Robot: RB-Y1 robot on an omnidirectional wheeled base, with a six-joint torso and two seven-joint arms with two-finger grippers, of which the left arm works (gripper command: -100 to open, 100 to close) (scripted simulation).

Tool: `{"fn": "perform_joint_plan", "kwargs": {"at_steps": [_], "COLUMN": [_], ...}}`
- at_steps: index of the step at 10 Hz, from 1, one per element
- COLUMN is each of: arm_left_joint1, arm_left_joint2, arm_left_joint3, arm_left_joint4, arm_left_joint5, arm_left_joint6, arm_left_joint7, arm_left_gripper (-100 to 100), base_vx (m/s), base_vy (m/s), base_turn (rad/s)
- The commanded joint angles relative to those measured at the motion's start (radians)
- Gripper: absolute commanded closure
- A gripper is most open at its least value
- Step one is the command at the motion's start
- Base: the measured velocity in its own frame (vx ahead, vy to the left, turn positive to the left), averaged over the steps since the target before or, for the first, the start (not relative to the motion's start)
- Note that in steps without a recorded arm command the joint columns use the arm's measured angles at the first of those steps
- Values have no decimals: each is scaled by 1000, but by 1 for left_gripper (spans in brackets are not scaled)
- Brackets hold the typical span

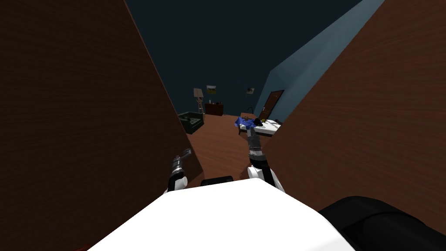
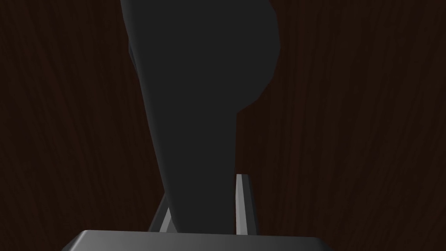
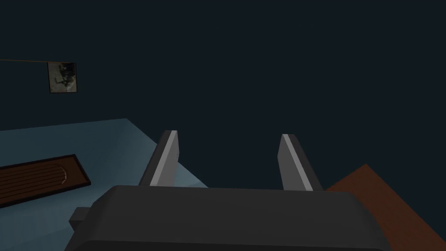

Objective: Push the door open

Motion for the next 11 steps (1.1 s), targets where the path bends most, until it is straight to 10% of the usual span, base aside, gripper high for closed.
{"fn": "perform_joint_plan", "kwargs": {"at_steps": [1, 8, 11], "arm_left_joint1": [-3, -8, -2], "arm_left_joint2": [4, -58, -16], "arm_left_joint3": [28, 97, 133], "arm_left_joint4": [-13, -12, 3], "arm_left_joint5": [13, 49, 68], "arm_left_joint6": [-5, -9, -18], "arm_left_joint7": [-10, -42, -48], "arm_left_gripper": [100, 100, 100], "base_vx": [207, 191, 113], "base_vy": [-13, -29, 16], "base_turn": [60, 69, 38]}}
